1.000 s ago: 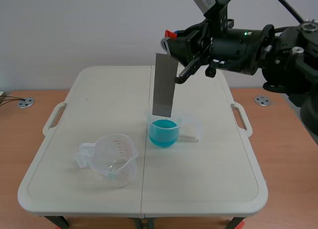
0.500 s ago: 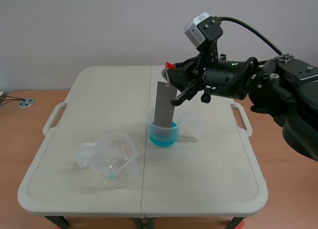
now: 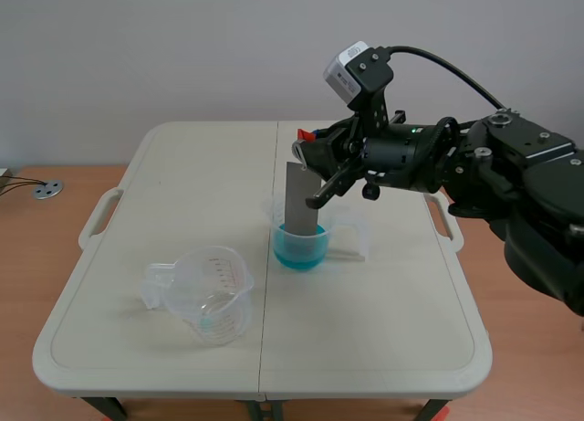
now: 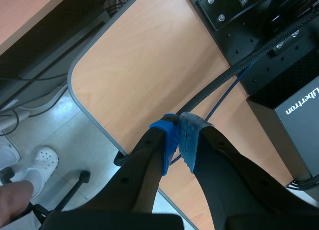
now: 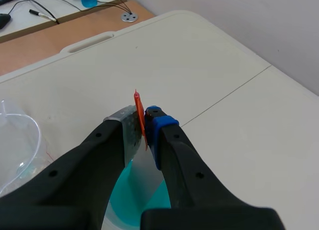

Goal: Hold the metal plate by the orange handle, dip it into the blue solution, take it out and point at it, then put the plate back in the beaker on the left.
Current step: 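Lower the plate into the blue solution, then hold the plate still in the solution, then raise the plate and point at it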

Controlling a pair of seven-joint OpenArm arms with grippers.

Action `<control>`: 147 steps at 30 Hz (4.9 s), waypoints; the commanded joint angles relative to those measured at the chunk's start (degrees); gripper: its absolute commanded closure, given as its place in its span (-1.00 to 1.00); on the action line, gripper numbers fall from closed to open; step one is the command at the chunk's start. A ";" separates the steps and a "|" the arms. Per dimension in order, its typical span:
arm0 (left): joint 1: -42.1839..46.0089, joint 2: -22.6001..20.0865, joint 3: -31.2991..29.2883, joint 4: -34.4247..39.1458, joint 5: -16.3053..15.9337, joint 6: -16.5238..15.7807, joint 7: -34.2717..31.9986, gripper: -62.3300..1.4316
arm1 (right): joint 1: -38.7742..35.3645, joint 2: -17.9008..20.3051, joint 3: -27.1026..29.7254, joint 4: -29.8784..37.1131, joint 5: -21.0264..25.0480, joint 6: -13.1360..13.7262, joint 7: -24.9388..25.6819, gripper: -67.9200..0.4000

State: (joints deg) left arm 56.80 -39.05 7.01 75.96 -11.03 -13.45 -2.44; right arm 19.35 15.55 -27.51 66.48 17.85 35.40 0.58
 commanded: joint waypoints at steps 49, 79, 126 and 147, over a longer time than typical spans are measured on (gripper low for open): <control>0.17 0.46 0.07 0.74 -0.33 0.02 0.66 0.86 | 1.27 0.00 0.42 0.52 0.07 0.24 0.37 0.95; 0.17 0.46 0.07 0.74 -0.33 0.02 0.96 0.86 | 1.27 0.02 0.44 0.52 0.15 0.24 0.22 0.95; -4.02 0.44 -4.42 0.76 -0.33 0.07 0.96 0.86 | 1.25 2.71 6.56 23.87 9.86 2.19 -13.81 0.95; -33.27 0.48 -14.19 1.03 -0.37 -4.63 -2.75 0.86 | 1.27 2.71 7.74 29.53 9.86 2.19 -14.75 0.95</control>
State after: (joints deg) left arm 24.14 -38.54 -7.70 76.01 -10.98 -17.30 -4.54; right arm 19.33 17.80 -20.32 94.61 26.89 37.76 -14.92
